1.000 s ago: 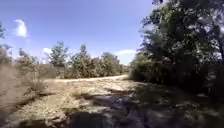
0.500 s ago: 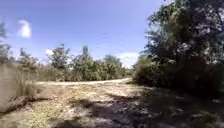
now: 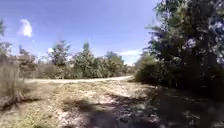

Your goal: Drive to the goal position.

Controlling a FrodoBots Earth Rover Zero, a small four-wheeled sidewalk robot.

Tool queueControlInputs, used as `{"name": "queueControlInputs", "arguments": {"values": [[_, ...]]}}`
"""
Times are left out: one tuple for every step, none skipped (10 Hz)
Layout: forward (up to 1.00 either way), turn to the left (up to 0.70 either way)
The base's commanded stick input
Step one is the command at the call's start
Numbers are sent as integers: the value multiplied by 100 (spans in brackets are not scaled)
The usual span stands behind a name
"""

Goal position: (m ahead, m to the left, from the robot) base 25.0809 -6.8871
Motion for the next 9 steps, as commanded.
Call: {"name": "queueControlInputs", "arguments": {"values": [[70, 0], [70, 0], [70, 0], [70, 0], [70, 0], [70, 0], [70, 0], [70, 0], [70, 0]]}}
